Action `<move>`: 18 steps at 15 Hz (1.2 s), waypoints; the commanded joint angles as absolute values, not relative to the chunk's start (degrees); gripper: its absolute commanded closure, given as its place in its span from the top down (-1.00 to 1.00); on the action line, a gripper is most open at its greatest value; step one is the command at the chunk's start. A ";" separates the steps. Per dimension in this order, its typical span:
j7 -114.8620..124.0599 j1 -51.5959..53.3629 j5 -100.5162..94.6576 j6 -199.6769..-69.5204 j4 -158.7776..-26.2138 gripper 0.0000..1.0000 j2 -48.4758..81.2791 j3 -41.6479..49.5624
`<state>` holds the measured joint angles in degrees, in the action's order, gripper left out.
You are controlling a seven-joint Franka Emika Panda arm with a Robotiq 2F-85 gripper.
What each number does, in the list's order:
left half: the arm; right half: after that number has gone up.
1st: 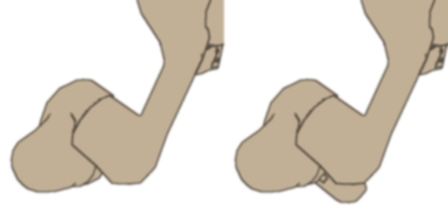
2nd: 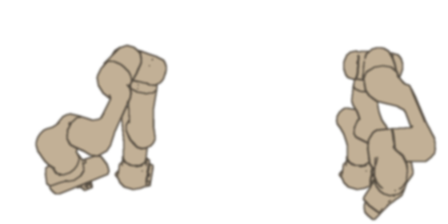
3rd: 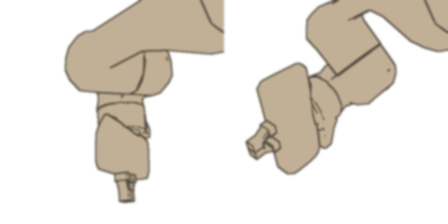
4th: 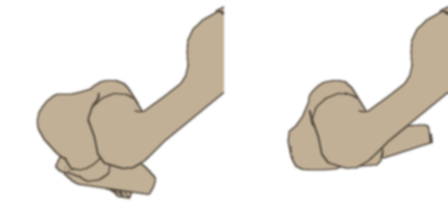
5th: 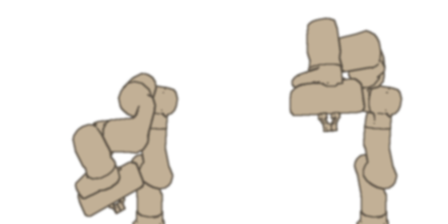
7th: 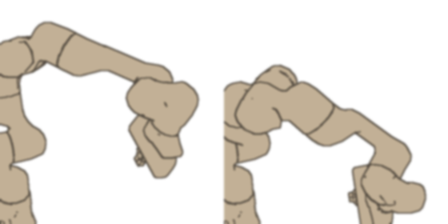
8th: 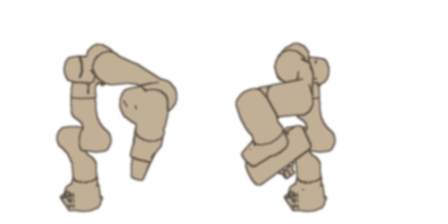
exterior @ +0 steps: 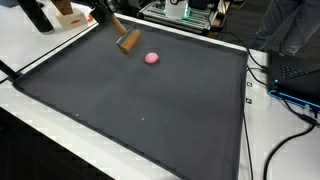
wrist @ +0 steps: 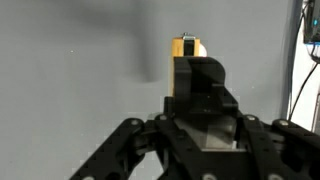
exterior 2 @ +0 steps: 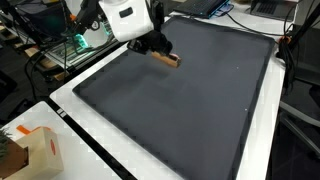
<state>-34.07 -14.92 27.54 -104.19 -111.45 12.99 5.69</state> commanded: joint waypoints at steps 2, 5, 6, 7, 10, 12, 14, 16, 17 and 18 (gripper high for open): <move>-36.14 -13.61 26.52 -105.21 -114.60 -0.52 8.54 5.51; -36.79 -12.19 24.99 -105.42 -115.79 -0.52 5.61 5.22; -36.99 -11.54 23.95 -105.49 -116.40 -0.52 4.26 5.12; -37.14 -10.93 22.92 -105.49 -116.91 -0.52 3.02 5.02; -37.03 -8.72 18.46 -105.44 -118.60 -0.52 -1.29 4.44; -37.03 -7.04 14.87 -105.04 -119.59 -0.52 -4.21 3.79; -36.91 -5.25 11.33 -104.90 -120.45 -0.52 -6.97 3.00; -37.21 -3.46 8.72 -104.64 -121.18 -0.52 -9.34 2.14; -37.26 -2.47 7.59 -104.54 -121.52 -0.52 -10.55 1.62; -37.50 -1.50 6.51 -104.26 -121.86 -0.52 -11.62 1.10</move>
